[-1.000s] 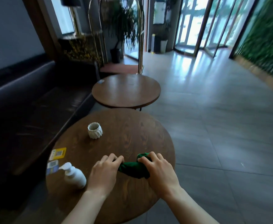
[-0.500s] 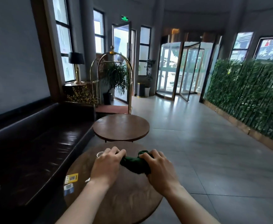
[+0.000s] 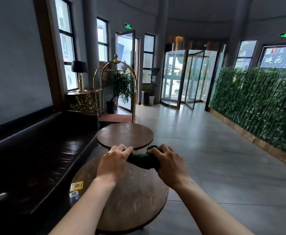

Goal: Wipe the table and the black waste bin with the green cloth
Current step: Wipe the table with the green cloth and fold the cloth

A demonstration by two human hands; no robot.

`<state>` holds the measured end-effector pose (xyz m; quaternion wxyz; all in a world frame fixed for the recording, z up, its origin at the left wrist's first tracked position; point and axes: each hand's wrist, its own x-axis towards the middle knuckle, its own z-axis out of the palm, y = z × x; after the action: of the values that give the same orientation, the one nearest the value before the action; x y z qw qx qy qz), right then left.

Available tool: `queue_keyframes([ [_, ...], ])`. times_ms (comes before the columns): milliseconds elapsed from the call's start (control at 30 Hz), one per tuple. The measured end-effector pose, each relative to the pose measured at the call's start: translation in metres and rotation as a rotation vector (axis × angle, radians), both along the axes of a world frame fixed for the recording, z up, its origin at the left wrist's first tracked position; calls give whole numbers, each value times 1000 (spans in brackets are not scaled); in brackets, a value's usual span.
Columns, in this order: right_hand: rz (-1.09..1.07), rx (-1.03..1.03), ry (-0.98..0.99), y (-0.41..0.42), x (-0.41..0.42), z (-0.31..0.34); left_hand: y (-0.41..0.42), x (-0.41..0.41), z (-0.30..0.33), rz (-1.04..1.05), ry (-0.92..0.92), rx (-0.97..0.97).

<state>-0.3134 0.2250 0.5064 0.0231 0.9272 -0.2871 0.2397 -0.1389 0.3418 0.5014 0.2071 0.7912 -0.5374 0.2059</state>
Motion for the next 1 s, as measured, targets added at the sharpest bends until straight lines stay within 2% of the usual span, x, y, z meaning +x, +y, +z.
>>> queue_keyframes([
  [233, 4, -8, -31, -12, -26, 5, -10, -27, 12, -11, -21, -1],
  [500, 15, -2, -37, -30, -53, -14, -22, -54, -2, -3, -10, 24],
  [767, 17, 83, 18, -32, -65, -83, -23, -66, -66, -10, 34, 128],
  [1000, 6, 205, 116, -26, -71, -172, -18, -73, -154, -2, 108, 257],
])
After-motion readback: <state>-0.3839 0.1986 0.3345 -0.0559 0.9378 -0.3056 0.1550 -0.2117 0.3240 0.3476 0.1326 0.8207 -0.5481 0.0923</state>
